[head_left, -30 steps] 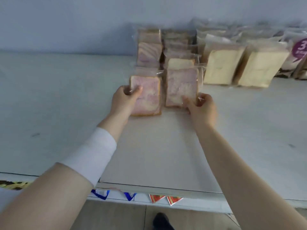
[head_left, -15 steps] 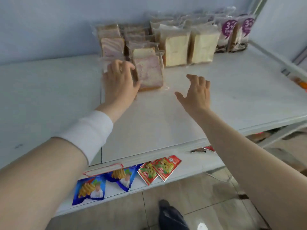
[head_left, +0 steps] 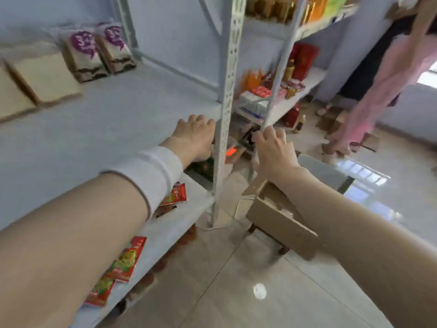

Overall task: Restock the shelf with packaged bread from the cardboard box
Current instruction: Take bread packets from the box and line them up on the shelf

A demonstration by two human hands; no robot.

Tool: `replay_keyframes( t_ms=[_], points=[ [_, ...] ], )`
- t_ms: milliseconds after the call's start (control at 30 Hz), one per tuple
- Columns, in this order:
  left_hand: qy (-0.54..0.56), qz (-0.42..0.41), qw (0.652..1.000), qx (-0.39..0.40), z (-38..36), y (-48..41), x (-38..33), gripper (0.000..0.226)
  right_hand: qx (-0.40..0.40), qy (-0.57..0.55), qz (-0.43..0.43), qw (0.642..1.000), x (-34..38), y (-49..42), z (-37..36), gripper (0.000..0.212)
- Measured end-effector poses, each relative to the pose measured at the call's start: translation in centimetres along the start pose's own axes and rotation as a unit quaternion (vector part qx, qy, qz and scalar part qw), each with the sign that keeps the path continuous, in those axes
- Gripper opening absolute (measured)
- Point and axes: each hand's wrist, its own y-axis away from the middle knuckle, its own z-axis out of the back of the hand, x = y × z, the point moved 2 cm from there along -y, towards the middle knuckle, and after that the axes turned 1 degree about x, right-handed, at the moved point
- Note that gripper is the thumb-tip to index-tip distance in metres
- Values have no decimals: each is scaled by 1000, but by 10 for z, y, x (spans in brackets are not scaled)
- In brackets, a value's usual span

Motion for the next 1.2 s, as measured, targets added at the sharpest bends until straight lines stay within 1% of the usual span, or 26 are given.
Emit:
replay_keyframes(
  t_ms=[133, 267, 500, 700, 800, 867, 933, 1033, 1100, 1133, 1167, 1200],
  points=[
    [-25, -75, 996, 43, -44, -52, -120, 47, 71, 9, -96, 993, -127, 32, -51, 57],
    [-34, -125, 985, 111, -94, -102, -201, 49, 132, 0, -165, 977, -213, 37, -100, 52],
    [-9, -179, 963, 201, -179, -225, -282, 45, 208, -18, -224, 952, -310, -21, -199, 49],
    [20, -187, 934, 305, -281, -324, -329, 46, 299, -72, -283, 908, -358, -67, -305, 47],
    [62, -140, 924, 350, -358, -358, -351, 49, 346, -116, -317, 875, -369, -74, -381, 49],
    [107, -81, 917, 375, -419, -367, -364, 53, 371, -155, -345, 848, -371, -71, -443, 53],
    [134, -13, 912, 387, -485, -373, -372, 61, 394, -200, -382, 812, -370, -69, -510, 63],
    [144, 80, 914, 371, -567, -378, -369, 63, 407, -270, -452, 746, -365, -70, -596, 75],
    [180, 136, 905, 360, -606, -380, -366, 64, 385, -327, -513, 694, -364, -73, -640, 82],
    [195, 146, 905, 349, -619, -379, -366, 63, 369, -349, -539, 672, -364, -75, -656, 85],
    [200, 142, 912, 328, -627, -377, -367, 63, 353, -365, -553, 661, -363, -76, -670, 87],
    [203, 134, 922, 302, -632, -374, -367, 64, 344, -372, -558, 657, -364, -76, -680, 87]
  ],
)
